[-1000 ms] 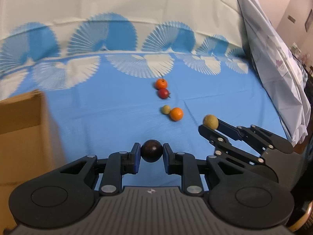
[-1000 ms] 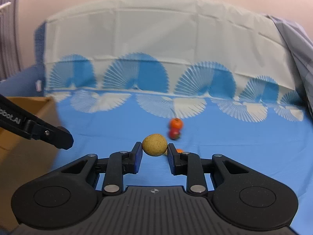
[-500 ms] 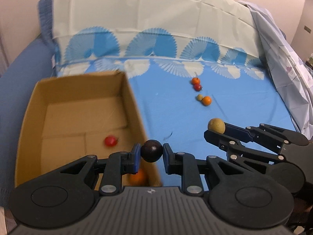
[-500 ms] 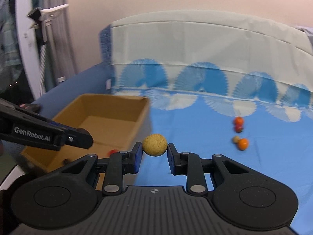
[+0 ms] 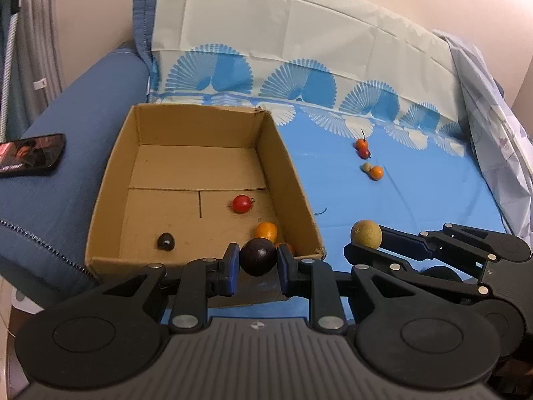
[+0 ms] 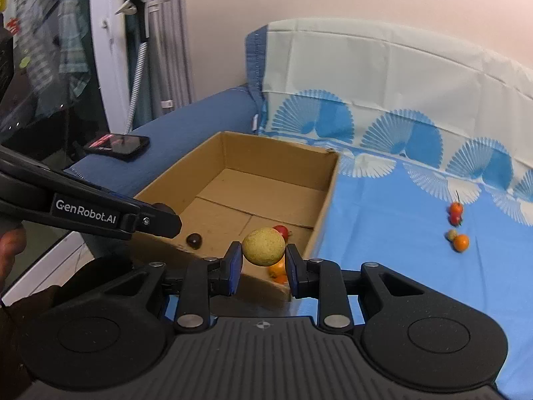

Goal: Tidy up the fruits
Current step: 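Carry the yellow citrus and dark berry over the cardboard box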

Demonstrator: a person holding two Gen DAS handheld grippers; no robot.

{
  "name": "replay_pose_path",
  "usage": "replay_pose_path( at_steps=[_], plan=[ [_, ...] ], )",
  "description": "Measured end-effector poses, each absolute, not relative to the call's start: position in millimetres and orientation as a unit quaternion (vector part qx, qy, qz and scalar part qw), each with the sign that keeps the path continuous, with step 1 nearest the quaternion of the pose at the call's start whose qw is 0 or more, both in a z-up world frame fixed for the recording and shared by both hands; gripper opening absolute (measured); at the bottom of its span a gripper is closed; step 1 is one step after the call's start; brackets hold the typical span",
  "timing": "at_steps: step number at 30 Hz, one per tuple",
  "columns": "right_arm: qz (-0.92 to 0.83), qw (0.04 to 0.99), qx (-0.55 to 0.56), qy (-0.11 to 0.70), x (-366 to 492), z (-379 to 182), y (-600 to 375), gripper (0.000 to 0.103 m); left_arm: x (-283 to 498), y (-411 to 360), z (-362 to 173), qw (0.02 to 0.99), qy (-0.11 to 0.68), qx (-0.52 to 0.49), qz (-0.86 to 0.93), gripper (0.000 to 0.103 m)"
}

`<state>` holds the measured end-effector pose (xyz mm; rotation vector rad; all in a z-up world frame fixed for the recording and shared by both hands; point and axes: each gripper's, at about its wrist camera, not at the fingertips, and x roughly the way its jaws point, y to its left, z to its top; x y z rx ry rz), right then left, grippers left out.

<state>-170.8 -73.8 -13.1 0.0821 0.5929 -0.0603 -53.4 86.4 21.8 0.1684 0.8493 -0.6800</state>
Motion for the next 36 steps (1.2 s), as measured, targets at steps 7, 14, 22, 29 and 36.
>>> replay_pose_path(
  at_steps=[7,14,22,29,36],
  plan=[
    [-0.021,0.956,0.020,0.292,-169.2,-8.4,-58.4,0.029,-49.6,103.1,22.5,0.857,0.406,0.055,-0.313,0.026],
    [-0.022,0.956,0.016,0.292,-169.4,-7.9,-56.2,0.029,-45.2,106.2,22.7,0.858,0.407,0.045,-0.309,0.026],
    [-0.023,0.955,0.017,0.295,-168.2,-8.0,-56.7,0.029,-42.7,106.7,21.8,0.858,0.410,0.041,-0.305,0.026],
    [-0.023,0.955,0.017,0.295,-168.0,-8.2,-56.8,0.029,-41.2,108.1,22.5,0.859,0.410,0.038,-0.304,0.026],
    [-0.022,0.955,0.017,0.296,-166.9,-8.5,-57.6,0.029,-39.8,108.4,22.3,0.858,0.412,0.036,-0.304,0.026]
  ],
)
